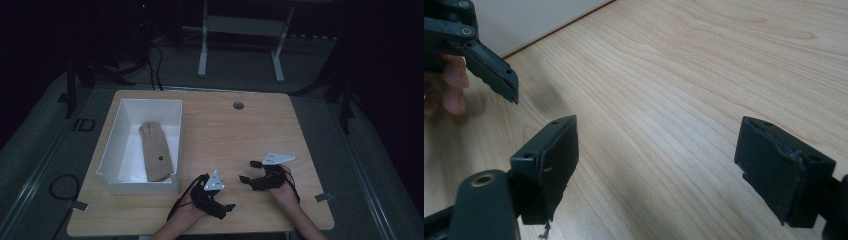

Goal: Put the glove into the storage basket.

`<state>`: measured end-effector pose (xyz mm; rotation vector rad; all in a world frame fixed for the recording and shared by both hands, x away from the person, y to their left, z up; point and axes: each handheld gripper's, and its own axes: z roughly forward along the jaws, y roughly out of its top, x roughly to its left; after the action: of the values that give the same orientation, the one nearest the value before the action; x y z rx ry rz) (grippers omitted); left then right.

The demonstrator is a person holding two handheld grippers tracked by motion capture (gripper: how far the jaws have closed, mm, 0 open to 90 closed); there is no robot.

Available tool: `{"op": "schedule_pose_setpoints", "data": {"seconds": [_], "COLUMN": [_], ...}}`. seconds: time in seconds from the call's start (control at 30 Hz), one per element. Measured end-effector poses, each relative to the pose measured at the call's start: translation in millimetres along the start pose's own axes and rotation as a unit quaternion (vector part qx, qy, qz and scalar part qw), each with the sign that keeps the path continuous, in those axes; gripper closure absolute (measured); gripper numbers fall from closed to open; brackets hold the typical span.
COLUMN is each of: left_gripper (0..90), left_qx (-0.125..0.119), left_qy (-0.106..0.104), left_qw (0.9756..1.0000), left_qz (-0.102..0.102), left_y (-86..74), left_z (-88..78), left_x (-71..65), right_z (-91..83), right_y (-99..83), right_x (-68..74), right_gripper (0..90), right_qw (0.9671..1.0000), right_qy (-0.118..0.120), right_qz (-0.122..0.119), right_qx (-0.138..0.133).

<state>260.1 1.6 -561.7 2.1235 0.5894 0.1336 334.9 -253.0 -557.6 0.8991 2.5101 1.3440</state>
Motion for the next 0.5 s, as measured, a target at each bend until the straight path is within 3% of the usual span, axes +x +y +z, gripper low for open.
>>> {"op": "schedule_pose_setpoints", "data": {"seconds": [0.23,0.5], "left_gripper": [7.7,7.7], "left_qx": [0.008,-0.014], "left_qy": [0.001,0.010], "left_qw": [1.0000,0.9999], "left_qz": [0.004,0.000], "left_y": [-4.3,-5.8], "left_z": [3.8,-0.8], "left_x": [-0.6,-0.3], "right_z": [-4.8,-18.0], "right_y": [-12.1,-19.6], "right_x": [-0.8,-1.6], "right_gripper": [17.2,16.0], "right_qw": [0.9998,0.9991], "right_qy": [-0.016,-0.039], "right_qz": [-0.006,-0.005], "right_qx": [0.006,-0.018]}}
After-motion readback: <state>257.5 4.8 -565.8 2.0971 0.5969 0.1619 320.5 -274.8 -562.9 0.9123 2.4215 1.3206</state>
